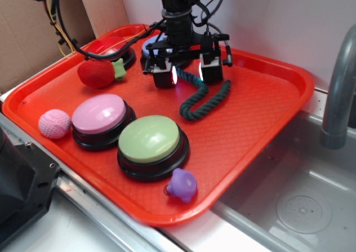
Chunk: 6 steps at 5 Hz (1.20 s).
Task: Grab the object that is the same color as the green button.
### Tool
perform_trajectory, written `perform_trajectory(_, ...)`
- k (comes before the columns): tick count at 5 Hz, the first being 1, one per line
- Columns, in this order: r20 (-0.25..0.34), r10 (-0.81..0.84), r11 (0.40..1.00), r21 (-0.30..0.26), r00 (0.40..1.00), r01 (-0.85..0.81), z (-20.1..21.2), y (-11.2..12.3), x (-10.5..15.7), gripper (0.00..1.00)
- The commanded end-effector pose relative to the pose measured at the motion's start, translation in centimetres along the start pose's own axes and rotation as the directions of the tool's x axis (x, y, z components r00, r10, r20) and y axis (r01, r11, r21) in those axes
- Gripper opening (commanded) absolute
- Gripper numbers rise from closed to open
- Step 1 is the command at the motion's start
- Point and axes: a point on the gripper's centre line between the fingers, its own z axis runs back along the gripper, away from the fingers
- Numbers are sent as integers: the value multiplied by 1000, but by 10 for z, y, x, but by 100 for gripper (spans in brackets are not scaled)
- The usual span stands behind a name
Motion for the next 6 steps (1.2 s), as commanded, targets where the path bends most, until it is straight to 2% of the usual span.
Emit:
perform_trajectory(1,19,-4,1000,-16,1000,4,2,-5,-16,0)
perform_trajectory(2,17,-56,998,-29,998,57,9,-5,-20,0)
perform_trajectory(3,23,-182,981,-68,983,183,35,-5,-24,0)
perform_trajectory(4,65,-335,936,-94,940,340,73,-4,-29,0)
perform_trajectory(5,131,-428,894,-81,894,440,122,-2,-38,0)
perform_trajectory(6,150,-448,884,-72,881,462,165,1,-43,0)
